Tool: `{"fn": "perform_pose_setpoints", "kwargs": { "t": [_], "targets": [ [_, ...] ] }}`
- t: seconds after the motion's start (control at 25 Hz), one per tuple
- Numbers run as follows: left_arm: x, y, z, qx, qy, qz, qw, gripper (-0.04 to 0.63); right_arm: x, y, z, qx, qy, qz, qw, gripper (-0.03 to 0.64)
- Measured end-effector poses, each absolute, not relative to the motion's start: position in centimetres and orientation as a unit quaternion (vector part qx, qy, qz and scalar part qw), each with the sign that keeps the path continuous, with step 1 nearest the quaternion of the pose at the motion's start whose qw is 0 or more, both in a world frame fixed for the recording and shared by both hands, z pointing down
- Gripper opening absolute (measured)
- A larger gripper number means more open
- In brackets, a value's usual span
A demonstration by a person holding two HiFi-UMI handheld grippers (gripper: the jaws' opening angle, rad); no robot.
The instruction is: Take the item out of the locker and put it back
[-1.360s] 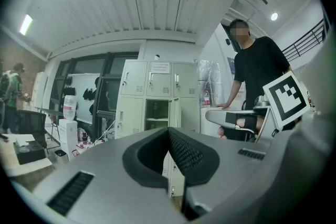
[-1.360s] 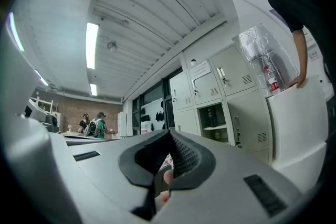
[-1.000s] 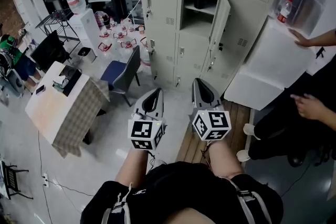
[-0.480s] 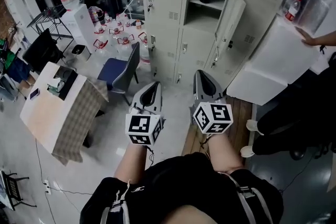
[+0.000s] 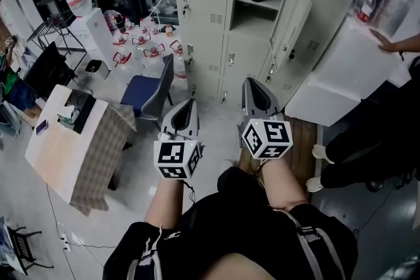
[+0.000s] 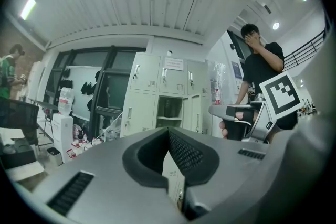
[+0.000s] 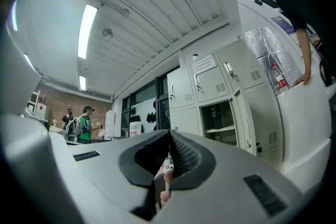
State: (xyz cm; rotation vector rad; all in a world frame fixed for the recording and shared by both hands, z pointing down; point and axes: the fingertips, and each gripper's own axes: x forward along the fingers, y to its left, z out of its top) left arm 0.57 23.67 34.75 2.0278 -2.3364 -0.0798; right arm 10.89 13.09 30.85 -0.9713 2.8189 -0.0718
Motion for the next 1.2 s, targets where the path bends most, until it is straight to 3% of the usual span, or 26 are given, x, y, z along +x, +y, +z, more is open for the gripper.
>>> {"fn": "perform_pose_setpoints", "kwargs": {
  "t": [0.52, 1.2],
  "targets": [
    [-5.7, 16.4, 39.9, 0.639, -0.769, -0.012, 0.019, 0.012, 5.3, 3.8, 36.1, -0.333, 0.939, -0.023, 0.084, 0.014],
    [-16.2, -16.2, 37.0, 0.682, -0.731, -0.007, -0.017, 0.012, -5.8, -25.1, 36.6, -0.360, 0.930, 0.004, 0.073, 0.014]
  ]
}}
